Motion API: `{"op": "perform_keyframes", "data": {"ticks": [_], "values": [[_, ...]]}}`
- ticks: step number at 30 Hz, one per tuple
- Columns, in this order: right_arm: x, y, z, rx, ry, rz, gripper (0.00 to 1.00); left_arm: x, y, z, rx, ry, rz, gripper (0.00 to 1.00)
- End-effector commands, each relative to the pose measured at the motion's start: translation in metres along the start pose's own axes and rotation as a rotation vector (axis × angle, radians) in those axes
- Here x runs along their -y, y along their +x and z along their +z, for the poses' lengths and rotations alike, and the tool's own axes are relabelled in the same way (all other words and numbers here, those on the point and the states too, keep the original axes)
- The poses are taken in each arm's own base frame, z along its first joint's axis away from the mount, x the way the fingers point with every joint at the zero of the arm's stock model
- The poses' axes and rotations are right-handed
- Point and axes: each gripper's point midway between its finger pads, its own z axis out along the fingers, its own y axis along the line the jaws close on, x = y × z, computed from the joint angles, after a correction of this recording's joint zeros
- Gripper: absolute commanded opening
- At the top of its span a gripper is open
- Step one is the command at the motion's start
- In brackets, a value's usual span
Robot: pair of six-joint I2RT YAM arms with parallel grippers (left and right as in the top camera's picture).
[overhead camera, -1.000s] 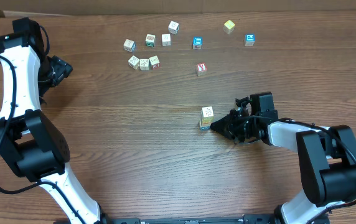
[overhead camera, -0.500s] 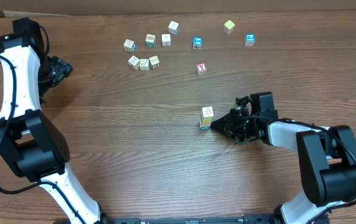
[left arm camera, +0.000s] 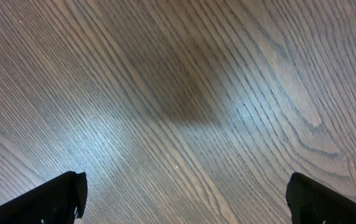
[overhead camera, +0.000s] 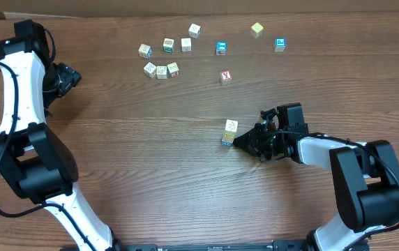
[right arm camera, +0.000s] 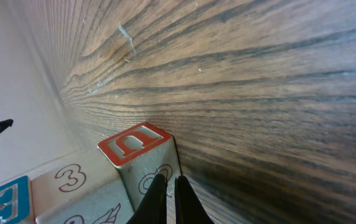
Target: Form a tower
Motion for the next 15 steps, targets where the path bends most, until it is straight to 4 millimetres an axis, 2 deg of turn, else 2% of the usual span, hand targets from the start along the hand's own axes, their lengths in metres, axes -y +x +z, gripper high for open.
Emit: {"op": "perform_keyframes", "data": {"ticks": [1,6,15], "values": [[0.003,0.004,0.002,-0.013,0.002,0.009,0.04,0.004,-0.002,-0.002,0.011,0.006,0.012,1.00],[0.007,-0.004,0.002,0.031,0.033,0.050,0.04,0.004,-0.002,-0.002,0.011,0.006,0.012,1.00],[-0.003,-0.014,0.002,0.067,-0.004,-0.007,0.04,0.004,-0.002,-0.002,0.011,0.006,0.012,0.99]]}}
